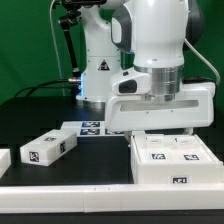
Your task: Assemble cabinet
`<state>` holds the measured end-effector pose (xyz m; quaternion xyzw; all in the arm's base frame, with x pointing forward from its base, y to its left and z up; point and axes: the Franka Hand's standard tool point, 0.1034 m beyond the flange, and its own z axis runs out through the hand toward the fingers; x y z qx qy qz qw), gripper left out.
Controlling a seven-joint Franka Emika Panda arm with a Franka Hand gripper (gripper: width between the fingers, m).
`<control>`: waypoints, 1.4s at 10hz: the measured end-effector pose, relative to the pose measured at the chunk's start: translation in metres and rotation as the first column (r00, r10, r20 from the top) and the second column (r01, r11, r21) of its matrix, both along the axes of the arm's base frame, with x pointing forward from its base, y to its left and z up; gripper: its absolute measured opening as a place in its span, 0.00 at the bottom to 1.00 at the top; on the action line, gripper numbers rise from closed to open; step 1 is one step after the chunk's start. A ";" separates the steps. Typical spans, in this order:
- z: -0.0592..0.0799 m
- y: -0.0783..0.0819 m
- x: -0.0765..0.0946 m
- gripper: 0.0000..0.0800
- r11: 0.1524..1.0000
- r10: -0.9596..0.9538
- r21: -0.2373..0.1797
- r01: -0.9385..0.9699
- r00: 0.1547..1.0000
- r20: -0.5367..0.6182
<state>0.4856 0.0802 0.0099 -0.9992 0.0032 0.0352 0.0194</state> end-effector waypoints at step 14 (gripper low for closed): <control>-0.005 0.007 0.005 0.23 0.997 0.073 0.007 -0.073 0.997 0.004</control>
Offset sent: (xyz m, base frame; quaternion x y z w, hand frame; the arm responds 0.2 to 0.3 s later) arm 0.0073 -0.0031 -0.0149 -0.0110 0.0126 0.0074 0.9998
